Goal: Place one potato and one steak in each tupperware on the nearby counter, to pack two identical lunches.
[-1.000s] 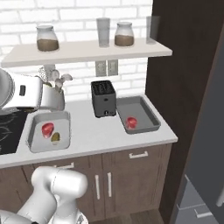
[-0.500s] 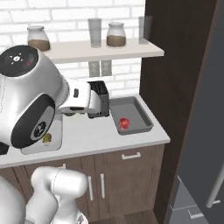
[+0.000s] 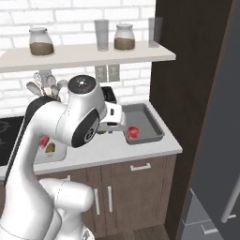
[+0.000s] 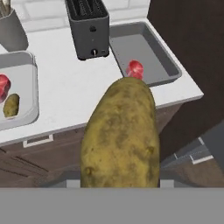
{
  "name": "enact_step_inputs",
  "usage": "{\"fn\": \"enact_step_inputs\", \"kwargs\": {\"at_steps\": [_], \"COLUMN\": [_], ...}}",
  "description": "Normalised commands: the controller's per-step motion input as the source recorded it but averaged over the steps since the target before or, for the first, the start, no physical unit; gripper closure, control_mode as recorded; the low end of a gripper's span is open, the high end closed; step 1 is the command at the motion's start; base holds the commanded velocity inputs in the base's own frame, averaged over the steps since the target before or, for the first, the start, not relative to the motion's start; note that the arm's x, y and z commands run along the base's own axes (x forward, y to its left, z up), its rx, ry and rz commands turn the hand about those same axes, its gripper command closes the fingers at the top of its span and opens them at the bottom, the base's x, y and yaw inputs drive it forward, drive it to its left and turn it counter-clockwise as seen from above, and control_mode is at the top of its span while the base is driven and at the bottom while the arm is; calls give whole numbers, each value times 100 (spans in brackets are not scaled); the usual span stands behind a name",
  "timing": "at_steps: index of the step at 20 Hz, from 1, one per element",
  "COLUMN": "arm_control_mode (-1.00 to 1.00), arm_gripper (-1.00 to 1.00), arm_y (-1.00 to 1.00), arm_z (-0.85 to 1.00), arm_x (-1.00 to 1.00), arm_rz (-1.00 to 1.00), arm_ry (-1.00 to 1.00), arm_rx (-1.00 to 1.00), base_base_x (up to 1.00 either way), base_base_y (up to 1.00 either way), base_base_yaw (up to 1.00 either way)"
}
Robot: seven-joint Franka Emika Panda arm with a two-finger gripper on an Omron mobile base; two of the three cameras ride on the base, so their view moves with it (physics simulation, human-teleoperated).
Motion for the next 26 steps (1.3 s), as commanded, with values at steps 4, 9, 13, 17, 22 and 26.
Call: {"fn": "enact_step_inputs", "kwargs": {"at_steps": [4, 9, 13, 17, 22, 26], "arm_control_mode": [-100, -100, -100, -100, -100, -100], "arm_gripper": [100, 100, 100, 100, 100, 100], "arm_y": [-9, -31, -16, -3, 0, -19], "arm_z": [-58, -38, -41, -51, -37, -21], "arm_x": [100, 100, 100, 100, 100, 100], "arm_rz": [7, 12, 13, 0, 0, 0], "arm_ry": [17, 7, 6, 11, 9, 2], "arm_rx": [2, 6, 0, 0, 0, 0], "base_base_x": [0, 0, 0, 0, 0, 0], "base_base_y": [0, 0, 0, 0, 0, 0], "base_base_yaw": [0, 0, 0, 0, 0, 0]}}
